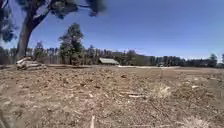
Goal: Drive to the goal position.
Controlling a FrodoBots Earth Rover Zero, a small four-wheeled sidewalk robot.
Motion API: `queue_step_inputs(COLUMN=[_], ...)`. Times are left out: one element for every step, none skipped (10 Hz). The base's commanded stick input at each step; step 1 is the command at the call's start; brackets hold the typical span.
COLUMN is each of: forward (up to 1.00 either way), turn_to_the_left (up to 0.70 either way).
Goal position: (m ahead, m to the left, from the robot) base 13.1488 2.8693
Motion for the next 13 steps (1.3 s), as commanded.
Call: queue_step_inputs(forward=[0.70,0.70,0.70,0.70,0.70,0.70,0.70,0.70,0.70,0.70,0.70,0.70,0.70], turn_to_the_left=[-0.35,-0.35,-0.35,-0.35,-0.35,-0.35,-0.35,-0.35,-0.35,-0.35,-0.35,-0.35,-0.35])
